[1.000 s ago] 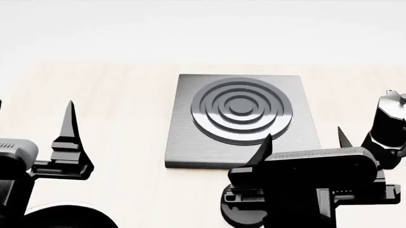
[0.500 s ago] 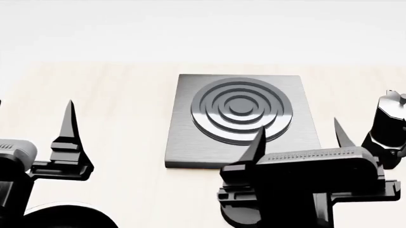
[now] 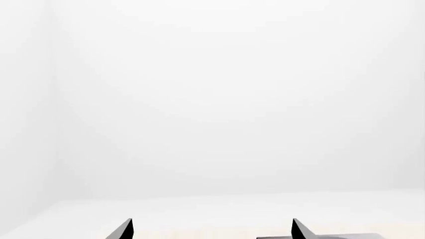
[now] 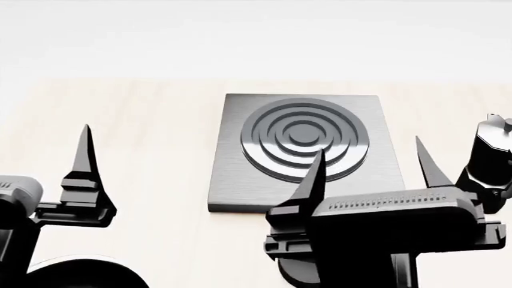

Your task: Turn on the stove.

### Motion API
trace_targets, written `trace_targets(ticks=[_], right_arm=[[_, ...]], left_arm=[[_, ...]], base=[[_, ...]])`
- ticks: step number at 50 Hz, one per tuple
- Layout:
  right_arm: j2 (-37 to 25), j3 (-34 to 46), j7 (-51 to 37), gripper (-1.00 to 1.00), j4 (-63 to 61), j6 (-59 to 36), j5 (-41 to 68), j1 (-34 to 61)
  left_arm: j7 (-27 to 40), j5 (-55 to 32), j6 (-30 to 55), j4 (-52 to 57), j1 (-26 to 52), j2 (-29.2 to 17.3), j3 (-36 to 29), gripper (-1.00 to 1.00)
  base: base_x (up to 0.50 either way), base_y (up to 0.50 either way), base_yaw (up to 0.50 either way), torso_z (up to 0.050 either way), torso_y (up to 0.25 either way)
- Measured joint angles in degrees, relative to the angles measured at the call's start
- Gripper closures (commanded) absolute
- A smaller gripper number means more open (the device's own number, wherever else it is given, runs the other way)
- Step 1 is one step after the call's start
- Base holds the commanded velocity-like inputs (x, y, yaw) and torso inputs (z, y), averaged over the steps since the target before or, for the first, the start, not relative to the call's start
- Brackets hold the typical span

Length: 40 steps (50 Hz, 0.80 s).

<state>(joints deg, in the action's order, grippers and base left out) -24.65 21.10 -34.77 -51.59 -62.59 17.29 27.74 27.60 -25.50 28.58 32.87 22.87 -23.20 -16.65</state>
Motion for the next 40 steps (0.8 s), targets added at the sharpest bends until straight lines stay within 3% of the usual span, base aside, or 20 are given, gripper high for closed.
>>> trace_targets(ticks=[40], right_arm=[[-2.4, 4.4, -1.0, -1.0, -2.8, 2.0, -1.9, 1.4]], left_arm=[[0.9, -1.3, 1.0, 2.7, 0.2, -0.7, 0.1, -1.0]], base=[[0.0, 0.0, 0.0, 0.0, 0.0]])
